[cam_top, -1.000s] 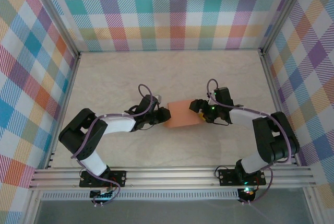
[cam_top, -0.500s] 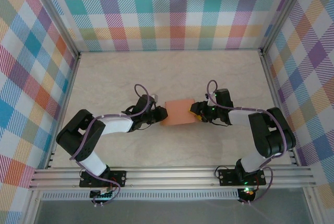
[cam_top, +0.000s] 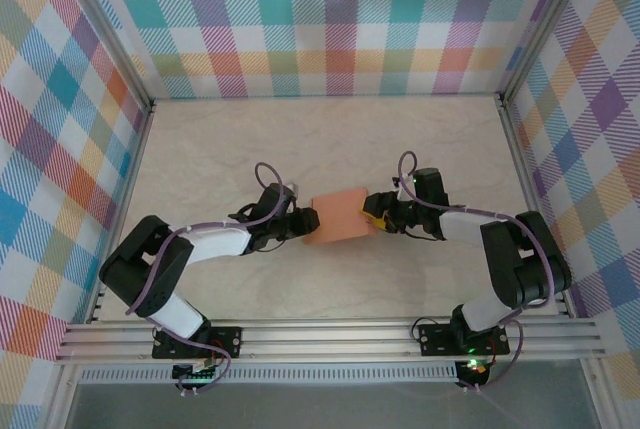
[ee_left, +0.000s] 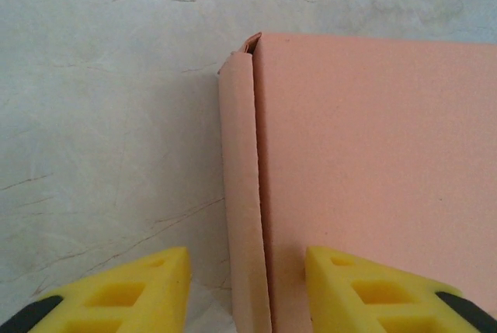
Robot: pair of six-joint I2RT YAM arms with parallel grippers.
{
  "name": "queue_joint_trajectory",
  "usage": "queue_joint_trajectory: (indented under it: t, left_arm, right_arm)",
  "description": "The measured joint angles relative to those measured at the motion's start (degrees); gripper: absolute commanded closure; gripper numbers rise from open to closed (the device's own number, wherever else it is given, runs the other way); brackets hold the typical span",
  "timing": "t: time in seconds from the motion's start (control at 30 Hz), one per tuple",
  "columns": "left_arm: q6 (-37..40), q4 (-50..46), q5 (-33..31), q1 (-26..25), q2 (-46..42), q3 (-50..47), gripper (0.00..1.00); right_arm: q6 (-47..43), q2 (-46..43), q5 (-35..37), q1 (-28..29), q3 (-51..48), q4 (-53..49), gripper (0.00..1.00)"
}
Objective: Fold the paper box
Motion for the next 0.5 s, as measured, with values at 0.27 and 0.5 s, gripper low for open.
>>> queue_joint_trajectory:
  t: [0.27, 0.5]
  left_arm:
    - [2.4, -1.4, -1.4, 0.0, -3.2, -1.8, 0.31]
    - [9.9, -1.9, -5.6, 0.0, -10.6, -2.6, 0.00]
  right_arm:
    - [0.0, 0.0, -0.4, 0.0, 0.1, -0.1, 0.57]
    - [0.0, 0.0, -0.6, 0.0, 0.7, -0.7, 0.59]
